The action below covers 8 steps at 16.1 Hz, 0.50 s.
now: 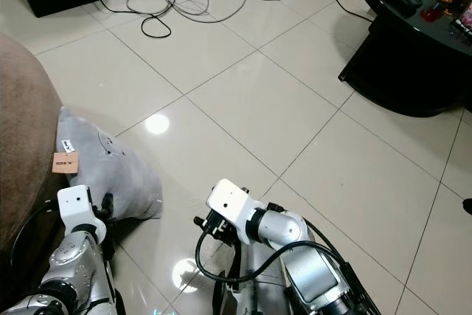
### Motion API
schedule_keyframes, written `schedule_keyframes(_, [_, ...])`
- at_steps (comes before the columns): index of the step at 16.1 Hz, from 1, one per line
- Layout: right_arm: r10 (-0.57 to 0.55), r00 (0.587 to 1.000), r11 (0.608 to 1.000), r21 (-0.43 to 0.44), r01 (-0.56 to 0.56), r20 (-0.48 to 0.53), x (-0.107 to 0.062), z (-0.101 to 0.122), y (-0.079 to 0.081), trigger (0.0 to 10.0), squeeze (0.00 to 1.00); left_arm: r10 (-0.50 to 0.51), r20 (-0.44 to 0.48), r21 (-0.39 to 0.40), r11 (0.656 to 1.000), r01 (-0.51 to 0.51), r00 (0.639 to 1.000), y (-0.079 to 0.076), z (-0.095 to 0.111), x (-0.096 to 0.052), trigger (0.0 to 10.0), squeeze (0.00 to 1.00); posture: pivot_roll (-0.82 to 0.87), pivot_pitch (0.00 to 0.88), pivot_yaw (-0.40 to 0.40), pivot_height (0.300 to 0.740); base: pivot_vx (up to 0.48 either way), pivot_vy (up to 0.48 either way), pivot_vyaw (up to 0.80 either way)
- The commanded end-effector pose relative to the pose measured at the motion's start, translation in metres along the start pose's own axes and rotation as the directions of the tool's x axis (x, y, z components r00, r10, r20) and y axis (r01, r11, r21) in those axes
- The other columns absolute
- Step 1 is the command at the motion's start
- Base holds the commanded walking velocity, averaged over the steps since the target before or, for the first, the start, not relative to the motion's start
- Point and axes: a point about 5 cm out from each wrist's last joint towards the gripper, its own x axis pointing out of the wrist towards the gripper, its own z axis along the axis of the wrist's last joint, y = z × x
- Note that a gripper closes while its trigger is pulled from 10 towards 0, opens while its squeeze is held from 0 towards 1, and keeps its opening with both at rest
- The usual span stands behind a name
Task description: Move the pillow to the sofa from floor
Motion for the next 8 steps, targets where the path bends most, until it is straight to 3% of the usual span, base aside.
schedule_keyframes(1, [-0.018, 1.000, 1.000, 0.006, 0.018, -0.016, -0.003, -0.005, -0.004, 10.0, 0.00, -0.018, -0.047, -0.012, 1.000, 0.017, 0.999, -0.005, -0.011, -0.003, 0.0, 0.00, -0.17, 0.138, -0.180, 0.520, 0.000, 0.000, 0.00])
schedule_keyframes(4, [-0.026, 1.000, 1.000, 0.003, 0.026, -0.012, -0.001, -0.005, -0.008, 10.0, 0.00, -0.031, -0.043, -0.010, 0.999, 0.031, 0.999, -0.009, -0.009, -0.002, 0.0, 0.00, -0.16, 0.127, -0.165, 0.520, 0.000, 0.000, 0.00])
schedule_keyframes(8, [-0.077, 0.997, 0.997, 0.028, 0.077, 0.005, 0.006, -0.007, -0.018, 10.0, 0.00, -0.116, 0.006, -0.006, 0.993, 0.116, 0.993, -0.028, -0.001, 0.000, 0.0, 0.00, -0.11, 0.078, -0.105, 0.520, 0.000, 0.000, 0.00])
